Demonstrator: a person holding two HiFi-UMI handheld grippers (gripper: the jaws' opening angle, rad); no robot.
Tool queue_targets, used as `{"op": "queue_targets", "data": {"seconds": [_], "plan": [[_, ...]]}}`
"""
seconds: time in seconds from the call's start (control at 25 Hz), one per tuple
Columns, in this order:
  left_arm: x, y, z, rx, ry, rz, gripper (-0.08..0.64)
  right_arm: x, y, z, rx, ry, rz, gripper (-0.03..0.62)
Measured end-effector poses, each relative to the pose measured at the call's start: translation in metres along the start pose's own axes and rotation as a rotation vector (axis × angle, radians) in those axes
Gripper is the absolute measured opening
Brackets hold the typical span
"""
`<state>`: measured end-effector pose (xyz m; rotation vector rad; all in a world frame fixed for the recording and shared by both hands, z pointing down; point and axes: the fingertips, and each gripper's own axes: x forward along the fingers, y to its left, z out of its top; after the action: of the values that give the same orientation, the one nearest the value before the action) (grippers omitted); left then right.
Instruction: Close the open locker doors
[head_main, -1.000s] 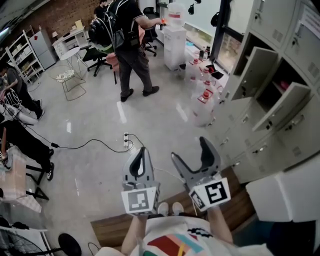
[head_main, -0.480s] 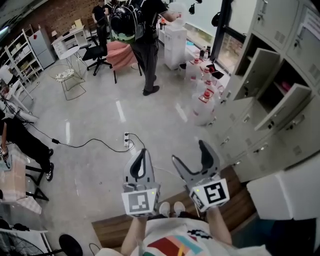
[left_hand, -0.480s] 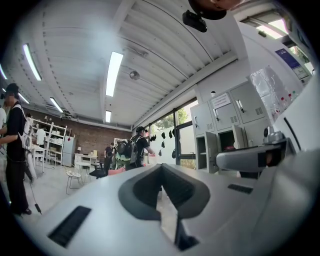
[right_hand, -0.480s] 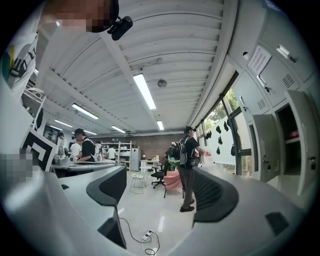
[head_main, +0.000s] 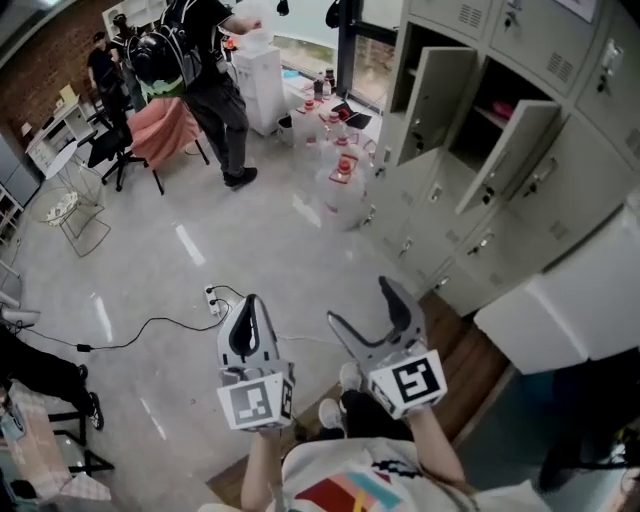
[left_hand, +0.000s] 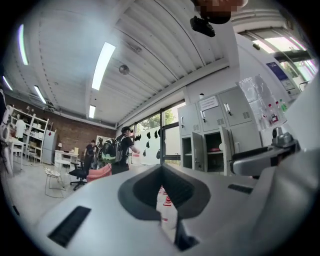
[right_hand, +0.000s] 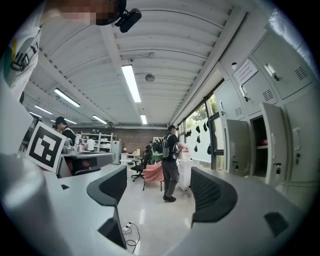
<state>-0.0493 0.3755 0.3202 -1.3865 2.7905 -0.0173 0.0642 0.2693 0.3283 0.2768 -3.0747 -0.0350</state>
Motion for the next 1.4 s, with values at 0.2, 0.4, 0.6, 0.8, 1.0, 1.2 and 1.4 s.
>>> {"op": "queue_targets", "data": {"seconds": [0.2,0.4,0.6,0.8,1.0,1.2,1.4], "plan": [[0.051,-0.052,-0.004,0.000,0.001,-0.139,0.005,-0.001,-0.057,-0.004,0.033,-0.012,-0.128,0.379],[0.119,-0.105,0.002,0.016,-0.010,-0.247,0.005,0.012,-0.124,-0.006,0.040,-0.021,-0.208,0.379],[0.171,-0.153,0.004,-0.030,-0.037,-0.334,0.005,0.024,-0.180,-0.007,0.033,-0.046,-0.281,0.379],[0.215,-0.199,0.004,-0.039,-0.036,-0.431,0.005,0.020,-0.229,-0.015,0.023,-0.031,-0.366,0.378],[0.259,-0.246,0.001,-0.013,-0.063,-0.583,0.005,0.006,-0.273,-0.020,0.014,-0.014,-0.520,0.379],[0.296,-0.300,-0.012,-0.004,-0.076,-0.759,0.005,-0.002,-0.316,-0.034,-0.013,-0.017,-0.668,0.379],[0.337,-0.323,-0.023,-0.007,-0.095,-0.906,0.005,0.016,-0.350,-0.051,-0.042,-0.007,-0.807,0.379]]}}
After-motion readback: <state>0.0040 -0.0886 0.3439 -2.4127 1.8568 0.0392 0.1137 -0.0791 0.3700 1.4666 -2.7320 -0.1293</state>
